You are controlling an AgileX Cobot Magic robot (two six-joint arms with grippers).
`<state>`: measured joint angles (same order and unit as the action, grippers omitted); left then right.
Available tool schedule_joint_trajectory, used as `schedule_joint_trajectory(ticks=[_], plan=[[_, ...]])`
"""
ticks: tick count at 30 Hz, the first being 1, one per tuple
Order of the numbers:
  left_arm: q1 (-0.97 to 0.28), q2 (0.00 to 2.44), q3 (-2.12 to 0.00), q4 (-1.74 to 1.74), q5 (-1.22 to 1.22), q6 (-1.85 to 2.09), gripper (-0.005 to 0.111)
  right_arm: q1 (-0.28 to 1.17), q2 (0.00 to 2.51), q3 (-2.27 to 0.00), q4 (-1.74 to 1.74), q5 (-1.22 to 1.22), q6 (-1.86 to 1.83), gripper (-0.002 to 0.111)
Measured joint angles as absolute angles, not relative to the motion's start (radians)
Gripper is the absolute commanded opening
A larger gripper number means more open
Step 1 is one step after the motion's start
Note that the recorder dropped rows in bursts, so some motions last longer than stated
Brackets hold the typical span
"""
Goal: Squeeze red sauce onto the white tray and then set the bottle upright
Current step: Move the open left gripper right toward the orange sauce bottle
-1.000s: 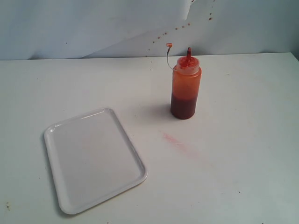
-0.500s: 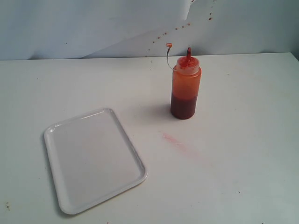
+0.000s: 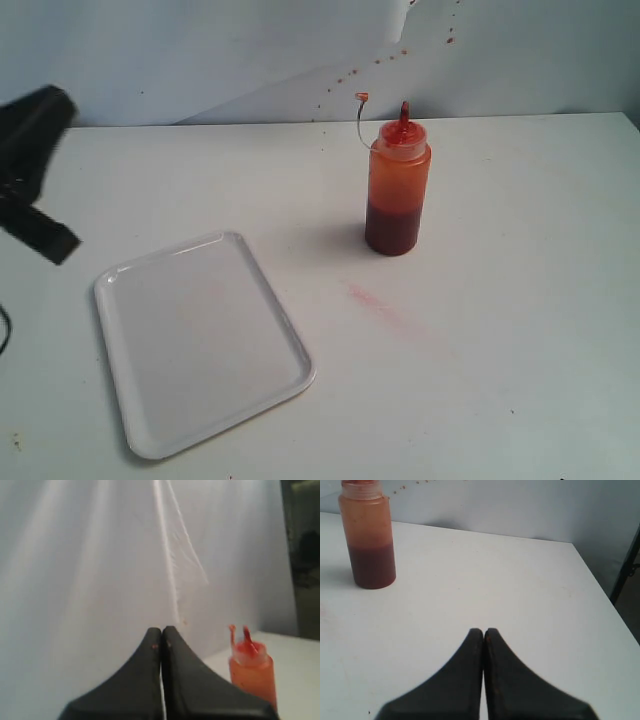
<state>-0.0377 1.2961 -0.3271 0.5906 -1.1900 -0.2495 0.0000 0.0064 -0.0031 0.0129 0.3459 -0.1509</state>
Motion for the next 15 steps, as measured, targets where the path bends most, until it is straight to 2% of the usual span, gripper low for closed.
schedule_joint_trajectory(ticks=[7, 15], plan=[[-0.038, 1.81, -0.626, 0.923, -1.209, -0.287, 0.0, 0.0, 0.006, -0.003, 0.013, 0.346, -0.151, 0.0], [-0.038, 2.187, -0.928, 1.199, -1.209, -0.408, 0.0, 0.0, 0.006, -0.003, 0.013, 0.346, -0.151, 0.0]])
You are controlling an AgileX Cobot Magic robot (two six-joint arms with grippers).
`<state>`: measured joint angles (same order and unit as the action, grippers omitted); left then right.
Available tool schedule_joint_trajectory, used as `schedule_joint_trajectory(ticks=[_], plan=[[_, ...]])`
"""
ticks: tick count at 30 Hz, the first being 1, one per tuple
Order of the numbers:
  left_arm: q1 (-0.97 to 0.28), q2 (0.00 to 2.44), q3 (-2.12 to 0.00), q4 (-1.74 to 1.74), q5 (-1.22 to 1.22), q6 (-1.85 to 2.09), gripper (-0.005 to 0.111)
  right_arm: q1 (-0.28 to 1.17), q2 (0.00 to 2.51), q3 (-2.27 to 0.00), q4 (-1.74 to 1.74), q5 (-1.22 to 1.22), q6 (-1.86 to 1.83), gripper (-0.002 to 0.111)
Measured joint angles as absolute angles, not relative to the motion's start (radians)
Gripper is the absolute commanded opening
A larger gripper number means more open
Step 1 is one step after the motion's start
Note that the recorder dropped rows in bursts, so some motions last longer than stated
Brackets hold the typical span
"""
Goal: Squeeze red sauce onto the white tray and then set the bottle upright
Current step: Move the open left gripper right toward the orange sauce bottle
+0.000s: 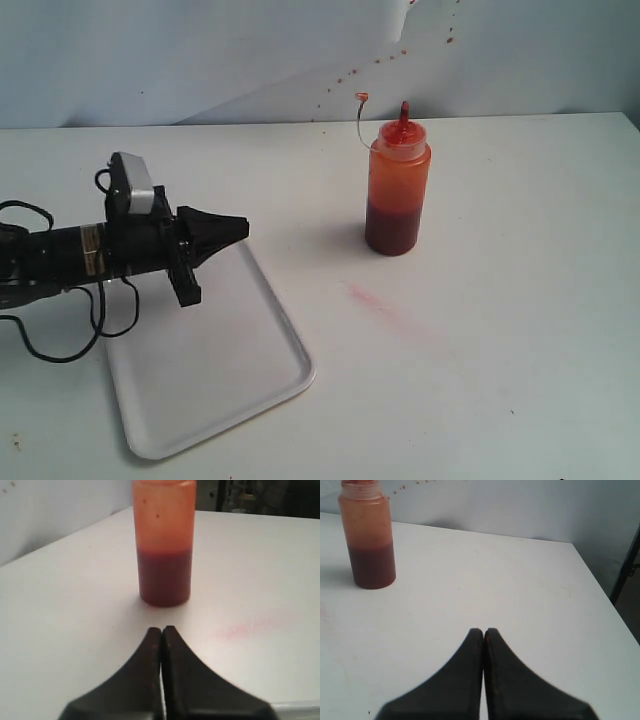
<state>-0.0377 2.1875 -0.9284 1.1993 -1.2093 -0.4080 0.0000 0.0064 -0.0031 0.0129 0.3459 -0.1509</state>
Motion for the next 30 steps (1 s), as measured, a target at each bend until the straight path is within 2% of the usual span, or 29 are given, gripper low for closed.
schedule_joint_trajectory(ticks=[8, 12, 14, 17, 22, 30], plan=[[-0.038, 2.283, -1.04, 1.246, -1.209, -0.429, 0.0, 0.0, 0.006, -0.003, 0.013, 0.346, -0.151, 0.0], [-0.038, 2.283, -1.048, 1.246, -1.209, -0.429, 0.006, 0.0, 0.006, -0.003, 0.013, 0.346, -0.151, 0.0], [-0.038, 2.283, -1.048, 1.246, -1.209, -0.431, 0.015, 0.0, 0.006, -0.003, 0.013, 0.346, -0.151, 0.0], [-0.038, 2.283, -1.048, 1.246, -1.209, -0.431, 0.04, 0.0, 0.006, -0.003, 0.013, 0.346, -0.151, 0.0], [-0.053, 2.283, -1.048, 1.234, -1.209, -0.477, 0.105, 0.0, 0.006, -0.003, 0.013, 0.346, -0.151, 0.0], [-0.164, 2.283, -1.048, 1.158, -1.209, -0.514, 0.104, 0.0, 0.006, -0.003, 0.013, 0.346, -0.151, 0.0]])
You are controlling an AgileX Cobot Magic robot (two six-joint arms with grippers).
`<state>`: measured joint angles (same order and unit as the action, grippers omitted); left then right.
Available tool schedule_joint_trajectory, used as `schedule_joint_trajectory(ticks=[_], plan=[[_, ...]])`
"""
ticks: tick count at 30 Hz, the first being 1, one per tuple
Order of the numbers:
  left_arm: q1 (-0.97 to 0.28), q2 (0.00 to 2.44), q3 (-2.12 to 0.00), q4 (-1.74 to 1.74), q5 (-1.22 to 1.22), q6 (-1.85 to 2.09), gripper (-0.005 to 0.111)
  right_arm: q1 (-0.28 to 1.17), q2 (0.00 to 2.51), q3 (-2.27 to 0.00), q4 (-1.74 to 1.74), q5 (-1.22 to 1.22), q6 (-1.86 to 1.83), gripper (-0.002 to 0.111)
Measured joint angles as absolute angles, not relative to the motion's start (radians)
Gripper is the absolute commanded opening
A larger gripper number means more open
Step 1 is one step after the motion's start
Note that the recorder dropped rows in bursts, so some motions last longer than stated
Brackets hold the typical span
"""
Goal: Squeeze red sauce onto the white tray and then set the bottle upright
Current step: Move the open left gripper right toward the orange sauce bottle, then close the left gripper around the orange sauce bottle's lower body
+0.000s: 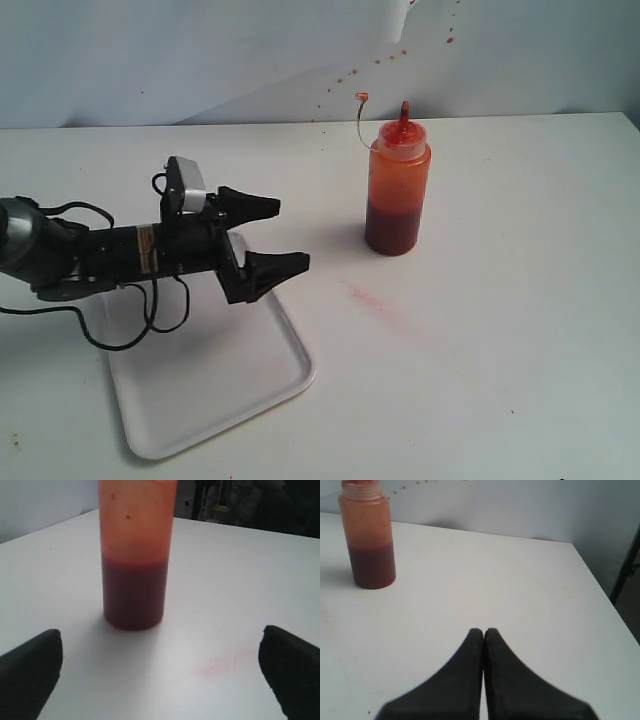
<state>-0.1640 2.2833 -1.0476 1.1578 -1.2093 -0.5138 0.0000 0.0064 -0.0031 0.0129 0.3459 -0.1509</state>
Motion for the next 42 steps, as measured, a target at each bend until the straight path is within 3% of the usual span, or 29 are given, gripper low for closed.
schedule_joint_trajectory(ticks=[11, 16, 26, 42], plan=[[-0.333, 2.284, -1.048, 0.839, -1.205, -0.363, 0.104, 0.0, 0.006, -0.003, 0.013, 0.346, -0.151, 0.0], [-0.378, 2.291, -1.112, 0.769, -1.052, -0.374, 0.104, 0.0, 0.006, -0.003, 0.013, 0.346, -0.151, 0.0], [-0.384, 2.459, -1.335, 0.805, -0.995, -0.588, 0.104, 0.0, 0.006, -0.003, 0.013, 0.346, -0.151, 0.0], [-0.442, 2.484, -1.431, 0.853, -0.932, -0.595, 0.104, 0.0, 0.006, -0.003, 0.013, 0.346, -0.151, 0.0]])
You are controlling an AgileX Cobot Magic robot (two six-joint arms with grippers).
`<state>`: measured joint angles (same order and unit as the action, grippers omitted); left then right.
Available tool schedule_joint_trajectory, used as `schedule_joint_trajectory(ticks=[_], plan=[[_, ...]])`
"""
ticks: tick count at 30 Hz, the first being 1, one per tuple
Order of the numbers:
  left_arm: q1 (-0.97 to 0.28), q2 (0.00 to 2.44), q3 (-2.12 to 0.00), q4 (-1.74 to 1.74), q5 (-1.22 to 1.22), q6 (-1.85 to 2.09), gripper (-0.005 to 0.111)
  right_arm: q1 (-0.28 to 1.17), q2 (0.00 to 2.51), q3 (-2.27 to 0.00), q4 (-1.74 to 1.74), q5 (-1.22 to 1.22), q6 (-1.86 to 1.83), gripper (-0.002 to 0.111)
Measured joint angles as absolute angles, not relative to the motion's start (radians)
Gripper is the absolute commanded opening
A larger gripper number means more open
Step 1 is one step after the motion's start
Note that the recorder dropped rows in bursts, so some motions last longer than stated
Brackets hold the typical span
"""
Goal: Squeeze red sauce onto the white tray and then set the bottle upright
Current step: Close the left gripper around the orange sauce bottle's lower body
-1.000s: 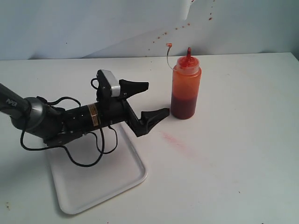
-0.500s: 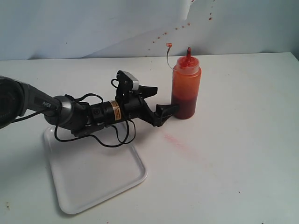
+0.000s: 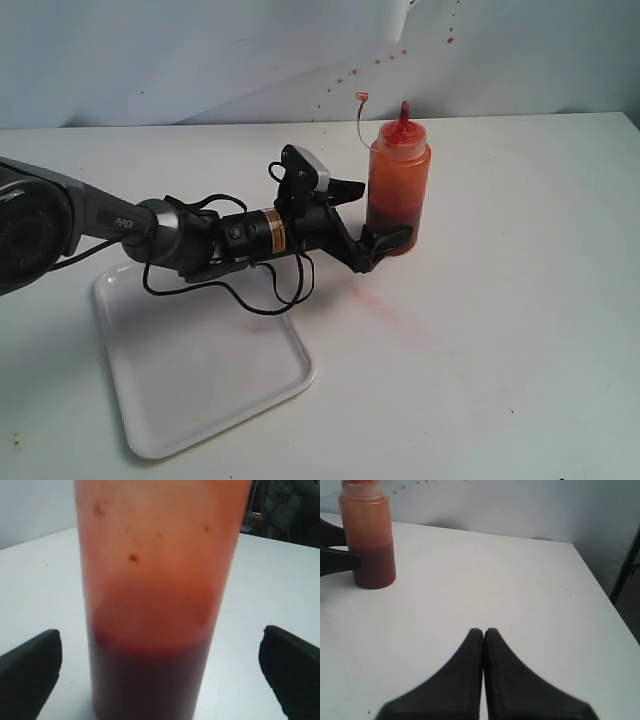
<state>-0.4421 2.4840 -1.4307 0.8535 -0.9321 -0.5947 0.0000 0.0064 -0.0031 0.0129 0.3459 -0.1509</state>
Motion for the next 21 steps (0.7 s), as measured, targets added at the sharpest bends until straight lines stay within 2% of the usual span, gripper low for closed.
schedule_joint_trajectory(ticks=[21], plan=[[-0.465, 2.484, -1.521, 0.909, -0.73, -0.683, 0.104, 0.0, 0.006, -0.003, 0.013, 0.346, -0.151, 0.0]])
